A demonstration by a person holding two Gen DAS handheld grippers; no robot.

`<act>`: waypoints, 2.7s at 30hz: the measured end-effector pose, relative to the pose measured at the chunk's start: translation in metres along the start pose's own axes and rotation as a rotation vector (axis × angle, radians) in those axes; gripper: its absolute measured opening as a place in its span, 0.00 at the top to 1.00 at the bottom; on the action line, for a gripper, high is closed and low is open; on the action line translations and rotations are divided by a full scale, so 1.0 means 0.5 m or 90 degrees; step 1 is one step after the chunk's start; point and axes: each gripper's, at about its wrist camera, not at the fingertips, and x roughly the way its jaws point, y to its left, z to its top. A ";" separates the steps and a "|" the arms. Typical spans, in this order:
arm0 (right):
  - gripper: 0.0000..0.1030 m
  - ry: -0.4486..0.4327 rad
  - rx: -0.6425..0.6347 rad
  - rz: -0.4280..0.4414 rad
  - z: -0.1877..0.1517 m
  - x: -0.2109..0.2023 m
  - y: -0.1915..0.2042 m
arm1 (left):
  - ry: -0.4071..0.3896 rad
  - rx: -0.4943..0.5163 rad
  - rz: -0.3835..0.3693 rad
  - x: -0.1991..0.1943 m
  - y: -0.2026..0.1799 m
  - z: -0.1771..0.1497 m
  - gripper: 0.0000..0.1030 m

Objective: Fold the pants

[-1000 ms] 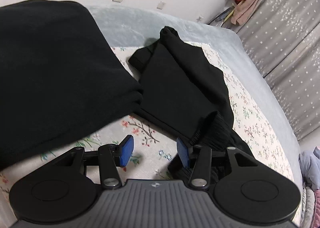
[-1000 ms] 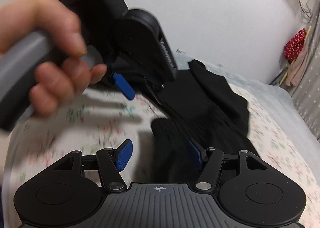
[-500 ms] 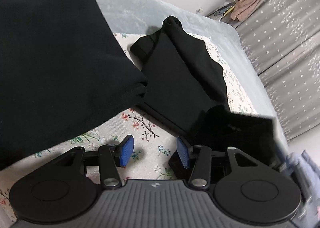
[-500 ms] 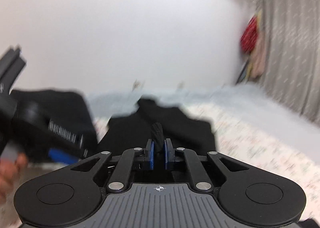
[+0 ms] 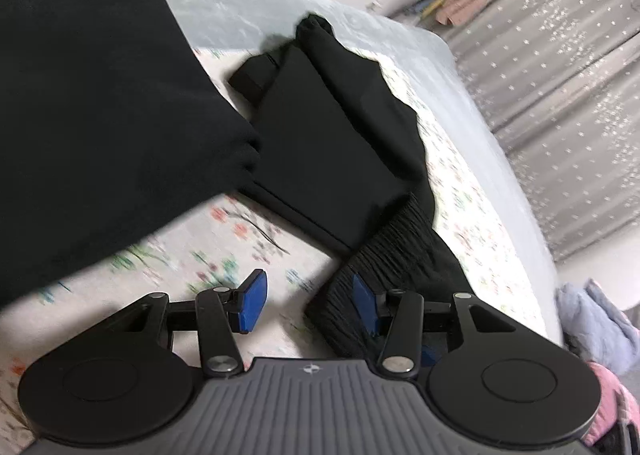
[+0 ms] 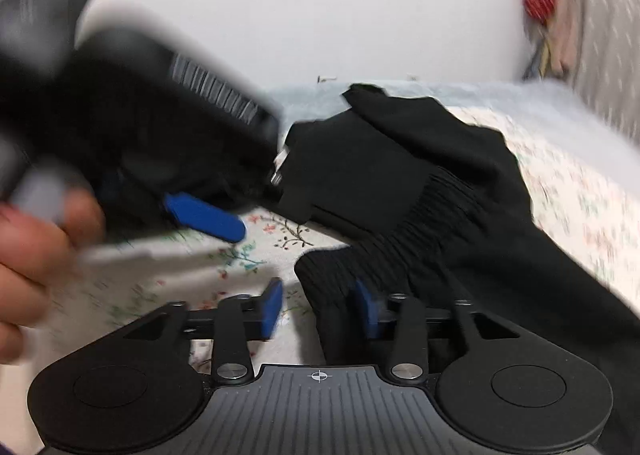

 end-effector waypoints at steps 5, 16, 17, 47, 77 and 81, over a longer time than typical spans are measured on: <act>0.40 -0.049 0.087 -0.008 -0.058 -0.173 -0.086 | 0.010 0.082 0.019 0.006 -0.054 -0.030 0.34; 0.40 0.086 0.318 -0.253 -0.363 -0.554 -0.393 | -0.008 0.162 0.154 0.026 -0.120 -0.073 0.46; 0.40 0.086 0.326 -0.272 -0.386 -0.582 -0.407 | -0.003 0.159 0.161 0.028 -0.119 -0.075 0.43; 0.42 -0.032 0.713 -0.508 -0.671 -0.977 -0.624 | -0.038 0.040 0.186 0.086 -0.196 -0.149 0.16; 0.39 -0.017 0.638 -0.466 -0.628 -0.911 -0.607 | -0.112 -0.053 0.148 0.077 -0.183 -0.159 0.75; 0.39 -0.008 0.644 -0.469 -0.633 -0.907 -0.610 | -0.160 -0.047 0.165 0.052 -0.179 -0.150 0.76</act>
